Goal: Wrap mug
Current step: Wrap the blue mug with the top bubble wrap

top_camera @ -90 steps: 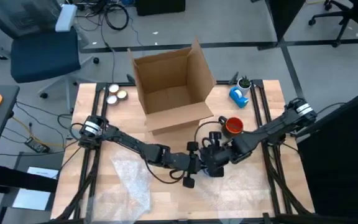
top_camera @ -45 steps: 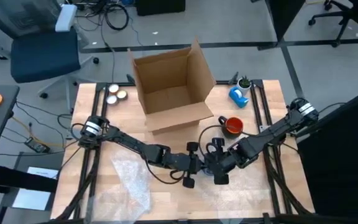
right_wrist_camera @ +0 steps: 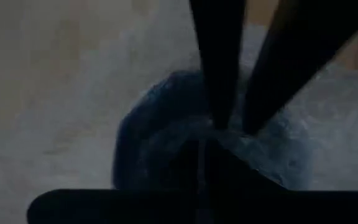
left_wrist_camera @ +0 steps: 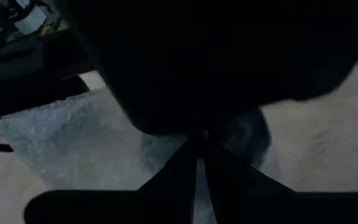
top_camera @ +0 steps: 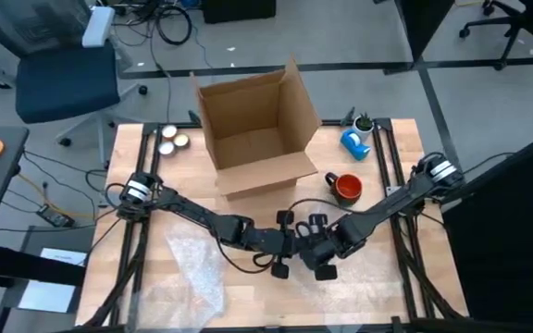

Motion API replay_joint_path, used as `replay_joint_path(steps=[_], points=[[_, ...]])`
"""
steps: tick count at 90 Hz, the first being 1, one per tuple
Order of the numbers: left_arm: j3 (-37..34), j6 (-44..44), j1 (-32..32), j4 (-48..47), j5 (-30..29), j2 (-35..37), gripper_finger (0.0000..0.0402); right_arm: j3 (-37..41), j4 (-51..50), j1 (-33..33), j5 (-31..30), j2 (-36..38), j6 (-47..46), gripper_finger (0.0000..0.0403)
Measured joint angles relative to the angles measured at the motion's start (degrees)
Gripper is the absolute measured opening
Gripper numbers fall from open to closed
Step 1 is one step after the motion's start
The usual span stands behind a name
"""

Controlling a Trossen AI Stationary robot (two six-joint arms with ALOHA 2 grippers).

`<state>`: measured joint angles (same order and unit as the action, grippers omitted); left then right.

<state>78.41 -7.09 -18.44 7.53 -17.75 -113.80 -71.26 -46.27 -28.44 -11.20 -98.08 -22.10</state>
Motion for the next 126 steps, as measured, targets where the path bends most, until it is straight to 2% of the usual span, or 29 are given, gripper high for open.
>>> replay_joint_path(steps=[30, 59, 73, 106, 114, 126], points=[[0.3, 1.9, 0.0, -0.1, -0.7, -0.1, 0.0015, 0.0, 0.6, 1.7, 2.2, -2.4, 2.9, 0.0000], [0.8, 3.0, 0.0, 3.3, 0.1, -3.1, 0.0015, 0.3, -1.3, 1.1, 2.8, 4.6, 2.3, 0.0000], [0.6, 2.9, 0.0, 2.0, 0.6, -3.6, 0.0015, -0.2, -6.1, 0.8, -3.2, 9.3, -0.8, 0.0000], [0.7, 2.8, 0.0, 1.9, 0.5, -3.6, 0.0015, 0.0, -12.3, 1.4, -10.5, 18.2, -4.1, 0.0000], [0.7, 2.7, 0.1, 1.8, 0.5, -3.6, 0.0015, 0.0, -16.5, 3.3, -13.0, 18.2, -5.2, 0.0000], [0.7, 2.6, 0.1, 1.9, 0.5, -3.6, 0.0015, 0.4, -20.4, 9.4, -13.1, 17.6, -5.0, 0.0000]])
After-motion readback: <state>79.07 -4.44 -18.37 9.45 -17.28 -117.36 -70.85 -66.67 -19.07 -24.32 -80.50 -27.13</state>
